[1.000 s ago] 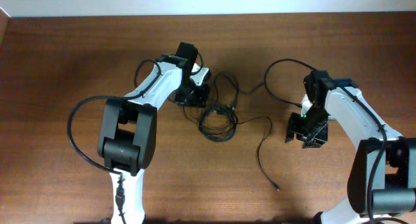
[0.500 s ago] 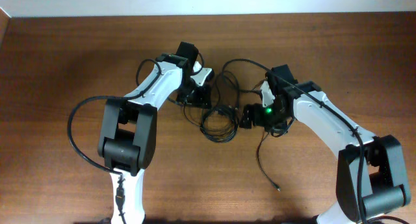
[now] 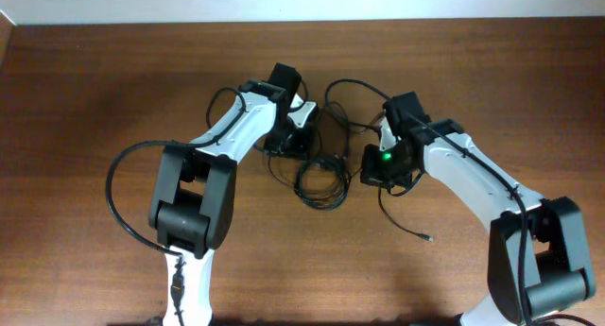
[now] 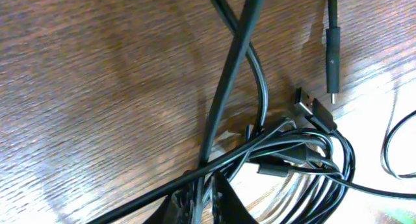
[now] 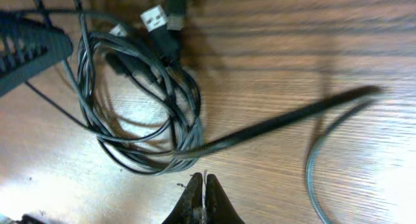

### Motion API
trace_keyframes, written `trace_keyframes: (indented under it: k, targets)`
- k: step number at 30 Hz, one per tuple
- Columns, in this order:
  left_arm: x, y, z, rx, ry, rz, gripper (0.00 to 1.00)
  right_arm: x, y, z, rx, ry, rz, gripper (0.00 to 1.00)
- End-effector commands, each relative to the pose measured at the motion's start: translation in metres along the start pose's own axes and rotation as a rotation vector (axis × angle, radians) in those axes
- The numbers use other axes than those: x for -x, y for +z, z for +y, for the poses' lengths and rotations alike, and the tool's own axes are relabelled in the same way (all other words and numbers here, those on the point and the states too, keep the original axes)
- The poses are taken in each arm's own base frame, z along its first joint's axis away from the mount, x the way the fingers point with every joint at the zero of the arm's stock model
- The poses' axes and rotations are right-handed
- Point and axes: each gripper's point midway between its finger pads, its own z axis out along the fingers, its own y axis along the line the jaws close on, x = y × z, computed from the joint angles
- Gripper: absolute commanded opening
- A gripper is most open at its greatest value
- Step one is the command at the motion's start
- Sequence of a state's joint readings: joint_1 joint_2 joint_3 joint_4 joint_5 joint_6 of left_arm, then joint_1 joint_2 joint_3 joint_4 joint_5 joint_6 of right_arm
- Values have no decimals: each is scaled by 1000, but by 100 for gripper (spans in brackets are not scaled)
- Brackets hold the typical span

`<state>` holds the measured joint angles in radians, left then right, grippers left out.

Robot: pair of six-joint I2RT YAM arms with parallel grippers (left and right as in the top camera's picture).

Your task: Untangle cables

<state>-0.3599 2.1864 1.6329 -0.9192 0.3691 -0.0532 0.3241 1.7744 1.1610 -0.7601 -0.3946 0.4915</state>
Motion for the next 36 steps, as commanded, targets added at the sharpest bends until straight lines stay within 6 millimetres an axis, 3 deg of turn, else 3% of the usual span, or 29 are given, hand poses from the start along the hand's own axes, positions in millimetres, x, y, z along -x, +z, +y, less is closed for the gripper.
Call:
trace_keyframes:
  k: [1, 2, 4, 5, 6, 8, 9, 15, 20, 23, 28, 31, 34, 36]
  targets:
    - [8, -9, -6, -3, 10, -31, 13, -20, 16, 17, 9, -60, 33, 4]
    - [8, -9, -6, -3, 10, -31, 13, -20, 23, 17, -13, -41, 10, 4]
    - [8, -9, -4, 9, 9, -32, 2, -11, 29, 12, -70, -2, -71, 4]
    - [8, -9, 6, 69, -25, -34, 0, -4, 28, 16, -45, -5, -92, 4]
    - [7, -10, 17, 130, -94, -37, 0, 0, 26, 26, 20, -5, -84, 4]
    - [7, -12, 24, 160, -131, -42, 0, 10, 0, 66, 230, -57, -45, 4]
    - [7, -12, 24, 160, -131, -42, 0, 20, -7, 68, 227, -67, -77, 4]
    - [8, -12, 24, 161, -129, -44, 0, 51, -10, 33, 24, -35, -233, 9]
    - [8, -12, 24, 161, -129, -45, 0, 48, -13, -17, -171, 49, -233, 11]
    - [8, -12, 24, 161, -129, -46, 3, 28, -4, -16, -175, 44, -162, 11]
    - [8, -12, 25, 165, -129, -46, 8, 11, 7, -11, -186, 10, -124, 9]
    - [9, -12, 28, 179, -130, -48, 13, -1, 13, 3, -154, 0, -92, 5]
    - [9, -12, 28, 179, -130, -48, 17, 3, 15, 7, -168, -25, -128, 5]
    - [9, -12, 28, 179, -130, -49, 18, 22, 11, 4, -197, -34, -217, 5]
